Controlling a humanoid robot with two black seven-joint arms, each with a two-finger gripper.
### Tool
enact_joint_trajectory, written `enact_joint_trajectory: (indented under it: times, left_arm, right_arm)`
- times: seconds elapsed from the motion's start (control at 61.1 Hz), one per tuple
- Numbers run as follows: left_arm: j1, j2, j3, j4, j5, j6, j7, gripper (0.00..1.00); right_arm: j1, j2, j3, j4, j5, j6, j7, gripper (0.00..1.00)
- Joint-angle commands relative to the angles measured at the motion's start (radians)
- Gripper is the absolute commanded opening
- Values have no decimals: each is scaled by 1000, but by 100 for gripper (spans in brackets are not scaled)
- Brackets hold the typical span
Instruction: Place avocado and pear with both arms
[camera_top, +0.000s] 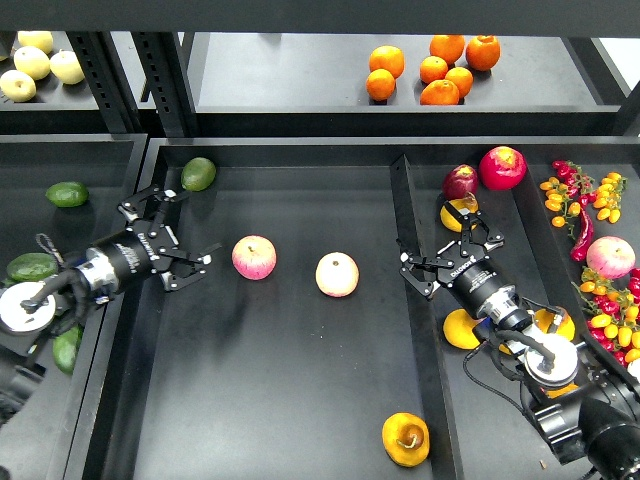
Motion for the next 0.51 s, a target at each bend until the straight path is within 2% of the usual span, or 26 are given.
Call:
enact_joint_trajectory:
  times: [0.0,0.196,0.344,0.491]
  left_arm:
    - [12,-57,-30,1,-1,0,-30,98]
    - [46,-171,-59,-1,-1,0,-36,98]
    - [65,-175,-85,-1,-1,0,-39,98]
    - [75,-175,-90,-1,-52,0,-78,98]
  right_arm:
    - [2,0,9,-3,0,0,2,99]
    - [0,0,11,-3,-1,0,0,99]
    - [0,0,8,-1,-1,0,-3,99]
    - [0,0,3,-1,-1,0,-7,99]
